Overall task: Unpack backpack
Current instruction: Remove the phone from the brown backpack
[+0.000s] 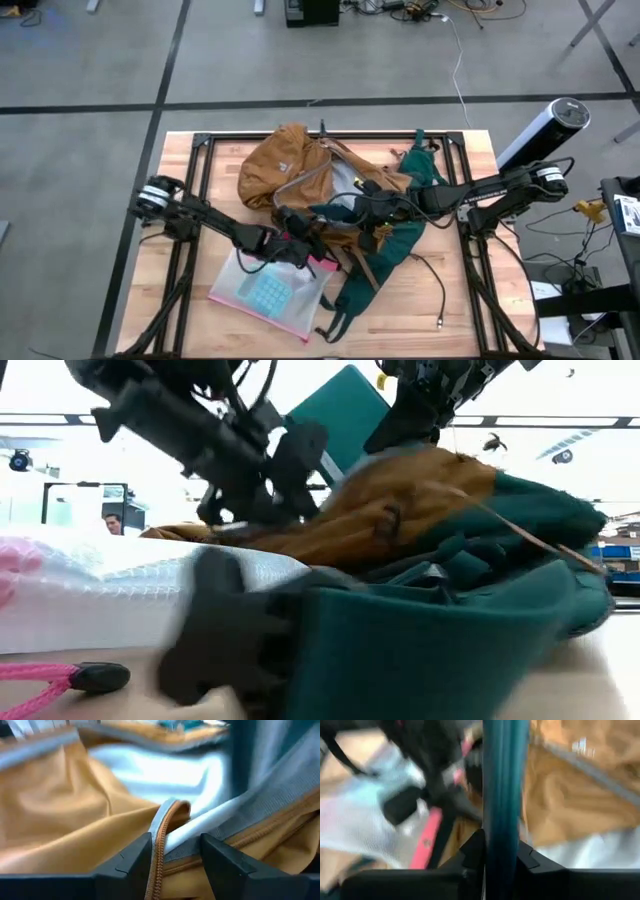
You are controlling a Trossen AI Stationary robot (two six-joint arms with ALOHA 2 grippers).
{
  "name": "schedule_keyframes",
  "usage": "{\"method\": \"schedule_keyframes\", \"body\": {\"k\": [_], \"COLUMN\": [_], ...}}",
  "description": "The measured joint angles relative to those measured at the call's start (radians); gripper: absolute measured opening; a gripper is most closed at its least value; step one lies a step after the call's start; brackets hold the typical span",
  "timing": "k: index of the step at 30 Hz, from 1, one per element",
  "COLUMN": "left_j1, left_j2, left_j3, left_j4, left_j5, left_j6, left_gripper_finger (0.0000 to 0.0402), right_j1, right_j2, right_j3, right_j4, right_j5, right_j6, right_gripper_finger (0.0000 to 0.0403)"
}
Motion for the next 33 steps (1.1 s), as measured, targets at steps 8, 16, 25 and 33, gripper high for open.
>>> {"method": "schedule_keyframes", "body": {"k": [8, 16, 25, 33], "left_j1": [-0.002, 0.0, 0.006, 0.018], "left_j2": [0.058, 0.049, -0.029, -0.23], "left_j3": [-0.001, -0.007, -0.011, -0.017], "left_j4": [-0.003, -0.151, -0.306, -0.488], "left_j5": [0.083, 0.082, 0.086, 0.056], "left_j6": [-0.052, -0.123, -0.1, -0.06], "left_gripper_finger": [0.0157, 0.0157, 0.0157, 0.0157], "right_j1": [0.001, 0.026, 0.102, 0.273], "right_j2": [0.076, 0.003, -0.187, -0.21], "right_j3": [0.003, 0.075, 0.101, 0.084], "right_j4": [0.049, 0.056, -0.116, -0.584], "right_j5": [-0.011, -0.006, -0.354, -0.402], "right_j6": [-0.054, -0.14, -0.078, 0.234], "right_gripper_finger": [0.0009, 0.0008, 0.0008, 0.0008]}}
